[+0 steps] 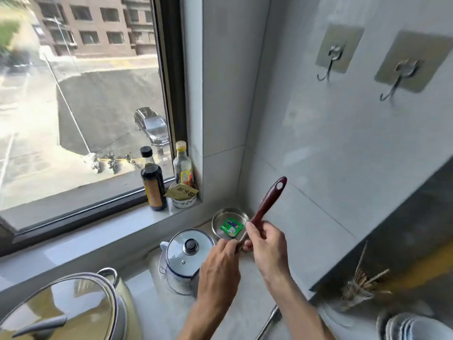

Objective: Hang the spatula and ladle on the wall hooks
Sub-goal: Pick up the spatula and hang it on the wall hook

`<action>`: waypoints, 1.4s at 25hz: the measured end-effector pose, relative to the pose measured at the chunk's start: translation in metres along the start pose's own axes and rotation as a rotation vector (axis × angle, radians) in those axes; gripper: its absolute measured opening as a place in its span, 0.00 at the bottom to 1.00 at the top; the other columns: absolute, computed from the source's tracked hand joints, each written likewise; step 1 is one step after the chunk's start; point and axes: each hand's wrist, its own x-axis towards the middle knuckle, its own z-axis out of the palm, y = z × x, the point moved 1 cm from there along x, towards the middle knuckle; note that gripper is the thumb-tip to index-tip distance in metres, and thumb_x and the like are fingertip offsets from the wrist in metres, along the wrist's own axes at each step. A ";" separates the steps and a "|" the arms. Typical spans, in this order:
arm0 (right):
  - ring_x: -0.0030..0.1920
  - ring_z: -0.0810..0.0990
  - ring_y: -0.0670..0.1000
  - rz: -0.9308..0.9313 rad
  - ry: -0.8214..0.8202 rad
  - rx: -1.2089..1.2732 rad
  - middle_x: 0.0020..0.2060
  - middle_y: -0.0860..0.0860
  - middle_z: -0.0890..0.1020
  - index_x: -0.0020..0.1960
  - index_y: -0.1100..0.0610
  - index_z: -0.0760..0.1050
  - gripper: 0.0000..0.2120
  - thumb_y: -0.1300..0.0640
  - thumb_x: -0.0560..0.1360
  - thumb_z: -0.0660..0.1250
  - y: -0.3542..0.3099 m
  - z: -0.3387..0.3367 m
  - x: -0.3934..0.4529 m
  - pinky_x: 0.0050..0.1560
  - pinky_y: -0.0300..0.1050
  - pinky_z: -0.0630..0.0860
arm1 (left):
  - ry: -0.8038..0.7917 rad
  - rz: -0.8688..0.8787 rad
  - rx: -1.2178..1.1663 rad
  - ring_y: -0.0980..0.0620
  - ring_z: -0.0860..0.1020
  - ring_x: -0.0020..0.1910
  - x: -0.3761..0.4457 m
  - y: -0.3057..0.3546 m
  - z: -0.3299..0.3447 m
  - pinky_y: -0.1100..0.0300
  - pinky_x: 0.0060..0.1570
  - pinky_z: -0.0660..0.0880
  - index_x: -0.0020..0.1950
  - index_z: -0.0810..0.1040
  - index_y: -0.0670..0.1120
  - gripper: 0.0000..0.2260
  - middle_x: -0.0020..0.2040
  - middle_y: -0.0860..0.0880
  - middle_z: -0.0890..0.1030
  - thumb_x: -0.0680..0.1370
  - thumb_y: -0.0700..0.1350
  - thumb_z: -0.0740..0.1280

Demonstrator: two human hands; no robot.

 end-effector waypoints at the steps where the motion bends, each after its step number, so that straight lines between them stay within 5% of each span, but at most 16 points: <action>1: 0.27 0.80 0.49 -0.058 0.011 -0.030 0.24 0.50 0.80 0.36 0.57 0.78 0.11 0.55 0.76 0.69 -0.026 -0.006 0.008 0.32 0.49 0.83 | 0.049 0.041 -0.039 0.45 0.79 0.44 0.015 0.013 -0.013 0.48 0.43 0.78 0.52 0.78 0.48 0.04 0.46 0.49 0.79 0.79 0.44 0.65; 5: 0.27 0.82 0.54 -0.195 0.063 -0.063 0.26 0.51 0.80 0.34 0.56 0.76 0.12 0.56 0.76 0.68 -0.112 -0.030 0.036 0.25 0.43 0.80 | 0.183 0.120 -0.123 0.44 0.78 0.42 0.065 0.068 -0.052 0.50 0.42 0.74 0.48 0.76 0.48 0.05 0.45 0.49 0.78 0.81 0.47 0.63; 13: 0.33 0.84 0.57 -0.244 0.104 -0.200 0.33 0.53 0.85 0.37 0.58 0.79 0.11 0.54 0.76 0.67 -0.176 -0.058 0.084 0.39 0.58 0.84 | 0.243 0.050 -0.253 0.44 0.79 0.43 0.123 0.123 -0.063 0.49 0.43 0.76 0.49 0.79 0.47 0.05 0.46 0.49 0.80 0.81 0.45 0.63; 21: 0.35 0.84 0.58 -0.223 0.113 -0.217 0.33 0.52 0.85 0.35 0.55 0.78 0.11 0.53 0.75 0.67 -0.175 -0.060 0.124 0.43 0.61 0.83 | 0.212 0.034 -0.243 0.45 0.79 0.44 0.159 0.128 -0.044 0.51 0.45 0.75 0.51 0.79 0.47 0.05 0.46 0.49 0.80 0.80 0.44 0.64; 35: 0.48 0.84 0.56 -0.230 0.213 -0.328 0.46 0.56 0.87 0.50 0.59 0.80 0.06 0.59 0.74 0.69 -0.137 -0.075 0.138 0.52 0.53 0.80 | 0.105 -0.005 -0.371 0.44 0.82 0.45 0.204 0.132 0.007 0.48 0.47 0.79 0.49 0.80 0.48 0.04 0.46 0.48 0.85 0.76 0.42 0.66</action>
